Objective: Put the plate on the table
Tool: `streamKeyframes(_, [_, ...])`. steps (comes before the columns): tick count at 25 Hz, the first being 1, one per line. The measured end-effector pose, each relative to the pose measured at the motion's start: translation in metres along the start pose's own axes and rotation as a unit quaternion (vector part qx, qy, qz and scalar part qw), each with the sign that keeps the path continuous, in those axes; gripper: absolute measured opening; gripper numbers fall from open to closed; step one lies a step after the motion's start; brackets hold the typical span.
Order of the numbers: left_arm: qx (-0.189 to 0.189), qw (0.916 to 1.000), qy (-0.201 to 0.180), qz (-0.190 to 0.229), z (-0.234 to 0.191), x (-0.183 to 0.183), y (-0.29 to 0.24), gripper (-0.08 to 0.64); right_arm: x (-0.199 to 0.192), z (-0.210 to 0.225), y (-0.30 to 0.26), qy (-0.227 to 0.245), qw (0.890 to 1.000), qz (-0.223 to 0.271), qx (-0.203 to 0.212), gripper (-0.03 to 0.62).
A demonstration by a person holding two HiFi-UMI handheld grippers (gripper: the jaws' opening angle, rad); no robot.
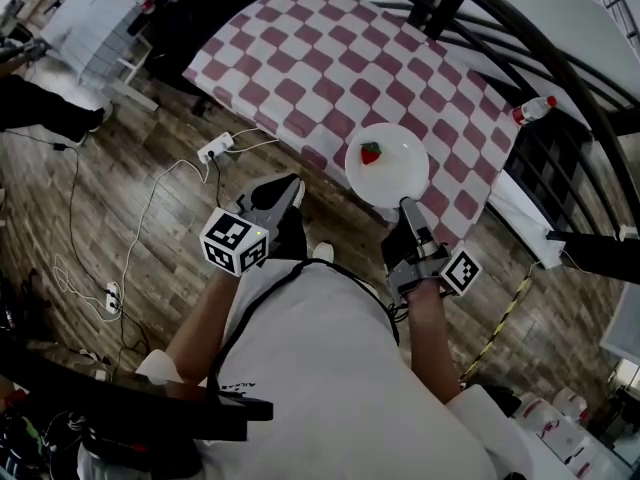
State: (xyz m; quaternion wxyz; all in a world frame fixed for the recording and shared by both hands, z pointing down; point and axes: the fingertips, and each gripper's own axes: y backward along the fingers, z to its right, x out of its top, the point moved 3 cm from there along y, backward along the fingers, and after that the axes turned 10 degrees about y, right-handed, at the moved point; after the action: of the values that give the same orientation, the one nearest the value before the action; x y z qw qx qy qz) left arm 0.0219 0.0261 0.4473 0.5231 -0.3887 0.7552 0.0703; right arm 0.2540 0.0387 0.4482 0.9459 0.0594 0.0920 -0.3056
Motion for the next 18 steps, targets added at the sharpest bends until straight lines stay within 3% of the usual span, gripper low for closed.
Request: streamKeyframes(18, [-0.035,0.9991,-0.017,-0.014,-0.097,0.09,-0.072,0.005,0.031,0.009,-0.13,0.006,1.0,0.013,0.004,0.017])
